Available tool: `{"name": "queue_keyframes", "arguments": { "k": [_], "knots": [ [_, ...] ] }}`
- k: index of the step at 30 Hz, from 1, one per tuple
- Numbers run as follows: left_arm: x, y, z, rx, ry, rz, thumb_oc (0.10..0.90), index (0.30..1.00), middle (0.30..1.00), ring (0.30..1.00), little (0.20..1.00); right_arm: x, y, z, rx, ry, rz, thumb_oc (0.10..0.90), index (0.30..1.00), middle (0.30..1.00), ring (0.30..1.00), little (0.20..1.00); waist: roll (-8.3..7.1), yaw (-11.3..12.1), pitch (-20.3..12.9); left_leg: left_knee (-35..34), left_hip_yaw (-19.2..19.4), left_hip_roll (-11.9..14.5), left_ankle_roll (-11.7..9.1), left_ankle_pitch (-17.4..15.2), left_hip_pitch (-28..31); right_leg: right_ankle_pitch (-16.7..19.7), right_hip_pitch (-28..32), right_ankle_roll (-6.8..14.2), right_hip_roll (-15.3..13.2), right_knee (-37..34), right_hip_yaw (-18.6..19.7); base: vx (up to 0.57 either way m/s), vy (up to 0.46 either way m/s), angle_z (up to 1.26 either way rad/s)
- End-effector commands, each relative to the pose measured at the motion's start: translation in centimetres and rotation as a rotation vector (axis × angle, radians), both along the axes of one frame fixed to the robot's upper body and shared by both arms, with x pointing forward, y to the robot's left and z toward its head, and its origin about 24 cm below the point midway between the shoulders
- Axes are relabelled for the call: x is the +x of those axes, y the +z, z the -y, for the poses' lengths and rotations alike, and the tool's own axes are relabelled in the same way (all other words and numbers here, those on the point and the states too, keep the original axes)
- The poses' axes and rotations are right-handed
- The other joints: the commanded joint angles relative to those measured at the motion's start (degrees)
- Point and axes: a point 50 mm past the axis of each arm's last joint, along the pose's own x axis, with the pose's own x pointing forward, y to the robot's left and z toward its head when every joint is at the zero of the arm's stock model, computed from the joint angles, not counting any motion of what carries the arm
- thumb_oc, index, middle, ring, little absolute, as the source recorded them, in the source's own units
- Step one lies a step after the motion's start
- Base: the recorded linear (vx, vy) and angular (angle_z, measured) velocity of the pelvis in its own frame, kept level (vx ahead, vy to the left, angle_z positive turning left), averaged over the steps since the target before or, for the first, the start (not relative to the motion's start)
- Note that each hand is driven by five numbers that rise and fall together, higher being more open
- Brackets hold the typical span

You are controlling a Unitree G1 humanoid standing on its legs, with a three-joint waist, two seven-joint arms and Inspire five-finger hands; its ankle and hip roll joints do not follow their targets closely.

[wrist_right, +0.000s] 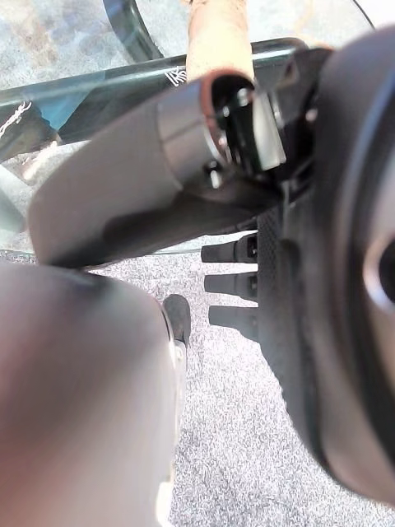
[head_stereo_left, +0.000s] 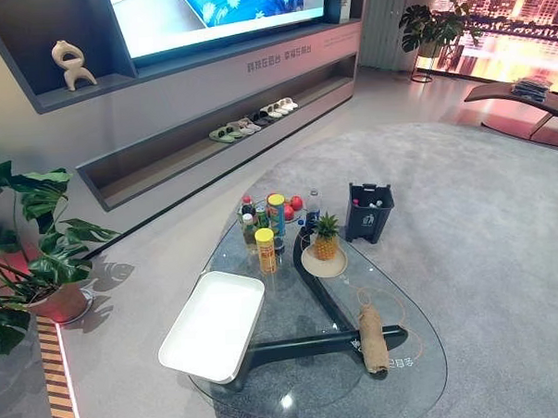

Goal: Wipe the table with a cloth and put it in the basket.

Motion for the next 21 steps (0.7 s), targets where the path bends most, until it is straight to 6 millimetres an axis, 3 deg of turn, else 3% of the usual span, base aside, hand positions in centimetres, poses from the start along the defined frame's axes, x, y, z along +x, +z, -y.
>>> {"name": "queue_keyframes", "arguments": {
  "k": [1, 9, 21],
  "knots": [
    [1.07, -0.24, 1.9, -0.075, -0.025, -0.012, 0.8, 0.9, 0.9, 0.9, 0.9, -0.63, -0.19, -0.24, 0.003, 0.057, -0.067, 0.8, 0.9, 0.9, 0.9, 0.9, -0.99, 1.0, 1.7, 0.5, -1.6, -4.6, 2.8, -5.4, 1.5, 1.1, -1.6, 1.8, -0.8, 0.5, -2.3, 0.0, 0.0, 0.0],
    [1.14, -0.25, 2.24, -0.134, -0.001, 0.007, 0.8, 0.9, 0.9, 0.9, 0.9, -0.63, -0.18, -0.18, -0.001, 0.063, -0.065, 0.8, 0.9, 0.9, 0.9, 0.9, -0.95, 0.9, 1.6, 0.4, -1.5, -4.6, 2.8, -5.4, 1.4, 1.1, -1.7, 1.8, -0.8, 0.5, -2.3, 0.0, 0.0, 0.0],
    [1.65, -0.12, 1.9, -0.091, -0.009, 0.028, 0.8, 0.9, 0.9, 0.9, 0.9, 0.03, -0.09, -0.24, -0.02, 0.066, -0.025, 0.8, 0.9, 0.9, 0.9, 0.9, -1.34, 0.7, 2.4, 0.8, -0.9, -4.4, 2.8, -5.4, 1.1, 1.5, -2.2, 1.7, -0.7, 0.5, -2.1, 0.0, 0.0, 0.0]
  ]
}}
